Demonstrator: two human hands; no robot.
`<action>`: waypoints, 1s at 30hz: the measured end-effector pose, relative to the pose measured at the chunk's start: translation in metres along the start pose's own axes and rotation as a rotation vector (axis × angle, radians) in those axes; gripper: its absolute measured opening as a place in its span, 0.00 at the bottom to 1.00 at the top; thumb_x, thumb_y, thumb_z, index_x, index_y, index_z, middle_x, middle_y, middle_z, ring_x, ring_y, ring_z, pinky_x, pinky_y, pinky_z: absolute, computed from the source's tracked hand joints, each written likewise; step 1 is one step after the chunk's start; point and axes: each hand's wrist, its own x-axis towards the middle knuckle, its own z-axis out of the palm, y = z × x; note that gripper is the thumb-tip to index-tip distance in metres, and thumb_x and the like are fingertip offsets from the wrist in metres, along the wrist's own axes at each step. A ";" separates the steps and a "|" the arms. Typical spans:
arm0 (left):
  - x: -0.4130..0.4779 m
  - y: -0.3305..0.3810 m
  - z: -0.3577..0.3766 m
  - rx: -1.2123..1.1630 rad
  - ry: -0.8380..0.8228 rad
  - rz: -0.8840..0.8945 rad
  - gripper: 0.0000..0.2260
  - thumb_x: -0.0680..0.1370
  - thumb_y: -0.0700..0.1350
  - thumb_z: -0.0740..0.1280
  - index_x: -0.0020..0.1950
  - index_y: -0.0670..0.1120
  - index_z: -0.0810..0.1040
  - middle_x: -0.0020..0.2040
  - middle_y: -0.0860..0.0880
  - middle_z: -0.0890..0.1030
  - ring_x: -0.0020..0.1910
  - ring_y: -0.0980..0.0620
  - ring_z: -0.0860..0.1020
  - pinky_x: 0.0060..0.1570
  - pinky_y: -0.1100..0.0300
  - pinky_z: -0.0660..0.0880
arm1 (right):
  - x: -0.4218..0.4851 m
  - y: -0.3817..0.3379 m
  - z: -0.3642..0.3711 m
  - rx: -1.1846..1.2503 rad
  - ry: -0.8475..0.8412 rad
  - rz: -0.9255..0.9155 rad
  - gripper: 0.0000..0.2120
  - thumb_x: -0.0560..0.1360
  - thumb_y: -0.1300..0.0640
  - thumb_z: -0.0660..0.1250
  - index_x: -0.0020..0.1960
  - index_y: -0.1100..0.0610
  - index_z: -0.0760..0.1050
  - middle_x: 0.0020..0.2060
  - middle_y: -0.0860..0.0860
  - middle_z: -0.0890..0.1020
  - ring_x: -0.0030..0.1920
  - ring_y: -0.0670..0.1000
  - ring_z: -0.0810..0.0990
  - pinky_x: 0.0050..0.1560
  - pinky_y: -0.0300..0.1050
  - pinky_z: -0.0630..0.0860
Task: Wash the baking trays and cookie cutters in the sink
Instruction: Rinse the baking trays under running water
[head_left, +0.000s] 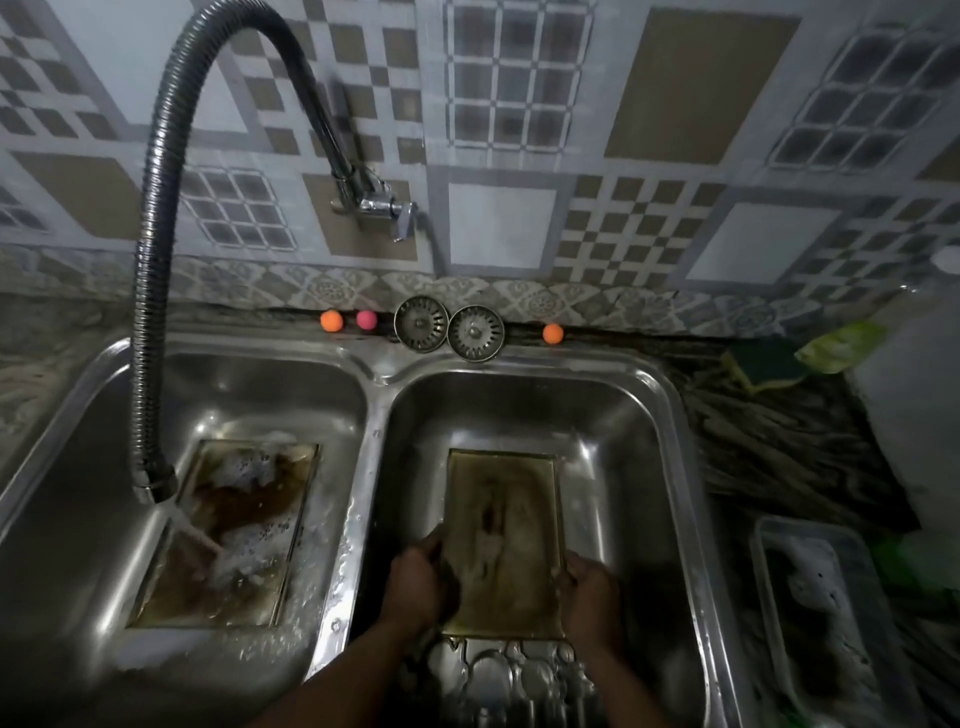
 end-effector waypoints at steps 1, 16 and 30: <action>0.001 -0.004 0.001 -0.043 0.002 -0.007 0.27 0.72 0.34 0.61 0.67 0.55 0.78 0.44 0.50 0.86 0.37 0.55 0.82 0.42 0.56 0.81 | -0.001 0.000 0.000 -0.003 0.017 -0.012 0.13 0.71 0.68 0.70 0.50 0.54 0.85 0.38 0.41 0.83 0.38 0.42 0.81 0.34 0.22 0.69; -0.020 0.070 -0.036 -0.266 0.110 0.185 0.14 0.78 0.41 0.68 0.64 0.44 0.77 0.52 0.50 0.82 0.49 0.56 0.80 0.50 0.67 0.74 | -0.003 -0.101 -0.008 0.068 0.101 -0.083 0.10 0.76 0.59 0.68 0.56 0.60 0.81 0.49 0.54 0.84 0.50 0.54 0.82 0.46 0.38 0.69; -0.056 -0.038 -0.212 -0.619 0.263 -0.140 0.13 0.69 0.33 0.76 0.51 0.42 0.81 0.43 0.42 0.85 0.37 0.45 0.83 0.37 0.55 0.80 | -0.144 -0.263 0.145 0.529 -0.497 0.064 0.11 0.76 0.73 0.62 0.41 0.63 0.79 0.29 0.55 0.79 0.23 0.46 0.77 0.24 0.37 0.75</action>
